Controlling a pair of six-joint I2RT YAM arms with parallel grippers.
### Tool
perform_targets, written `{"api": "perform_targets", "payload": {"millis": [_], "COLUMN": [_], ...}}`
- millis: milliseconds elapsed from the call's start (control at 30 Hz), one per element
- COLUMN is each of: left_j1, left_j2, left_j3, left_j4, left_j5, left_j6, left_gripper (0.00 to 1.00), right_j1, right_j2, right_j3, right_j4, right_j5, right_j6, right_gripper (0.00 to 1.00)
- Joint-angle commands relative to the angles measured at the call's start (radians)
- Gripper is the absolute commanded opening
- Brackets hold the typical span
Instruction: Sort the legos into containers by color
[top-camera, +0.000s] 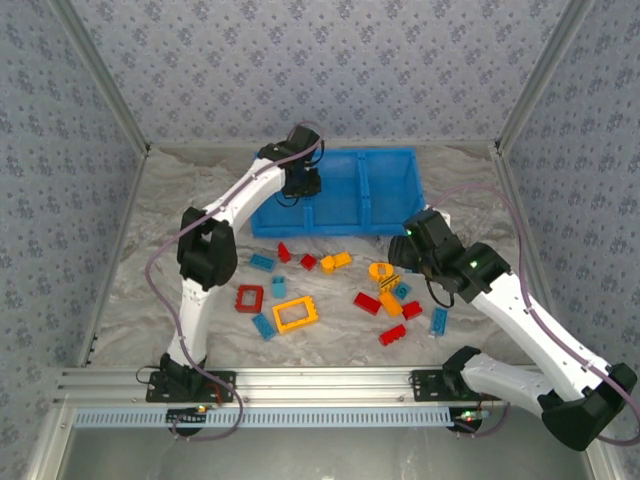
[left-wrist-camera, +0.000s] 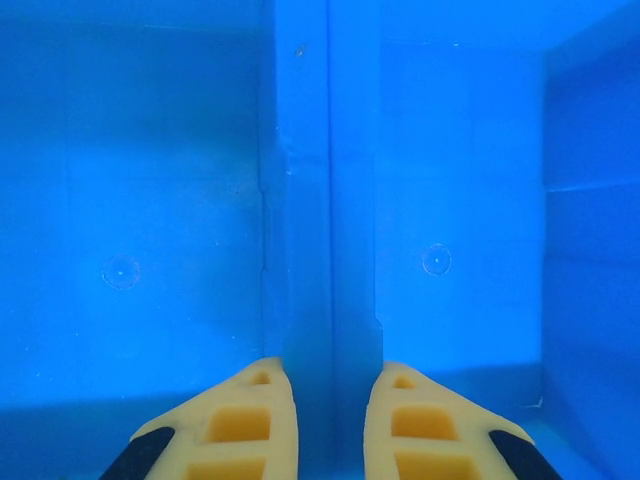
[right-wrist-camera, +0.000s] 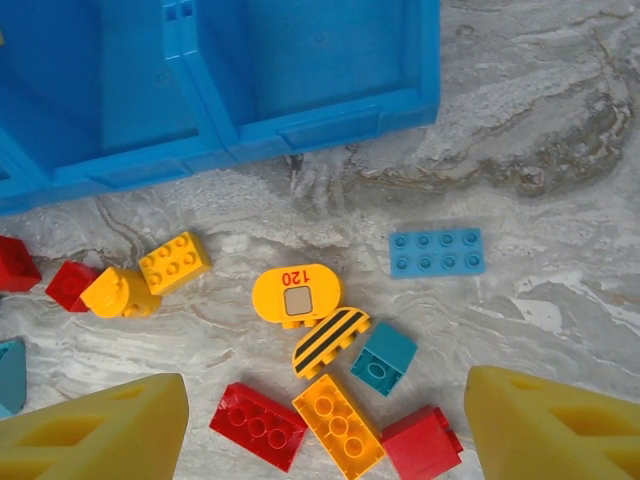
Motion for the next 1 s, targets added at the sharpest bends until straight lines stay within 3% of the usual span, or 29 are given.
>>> {"api": "perform_targets", "payload": {"millis": [0,167,300,500,633,833,967], "left_j1": [-0.014,-0.020,-0.053,-0.201,-0.343,-0.518,-0.583], "left_j2": [-0.005,-0.071,-0.170,-0.452,-0.609,-0.757,-0.819], "left_j3": [0.016,0.022,-0.006,-0.330,-0.565,-0.826,-0.908], "left_j4": [0.004,-0.003,0.011,0.237,0.359,0.527,0.588], "left_j5": [0.018,-0.019,-0.073,-0.038,-0.005,0.017,0.018], "left_j6": [-0.031,-0.035,-0.024,0.026,0.031,-0.010,-0.029], "left_gripper": [0.01,0.46,0.60,0.69,0.69,0.68,0.67], "right_j1": [-0.025,-0.087,-0.155,-0.269,-0.302,-0.343,-0.384], "right_j2": [-0.010,-0.002,-0.009,-0.045,-0.027,0.014,0.044], "right_j3": [-0.004,-0.007,-0.062,-0.254,-0.330,-0.394,-0.423], "right_j4": [-0.066,-0.180,-0.271,-0.204,-0.166,-0.125,-0.092], "right_j5": [0.025,0.017,-0.037,-0.169,-0.199,-0.220,-0.246], "right_j6": [0.060,0.169,0.250,0.267,0.289,0.279,0.255], "right_gripper": [0.73,0.72,0.71,0.68,0.67,0.67,0.67]}}
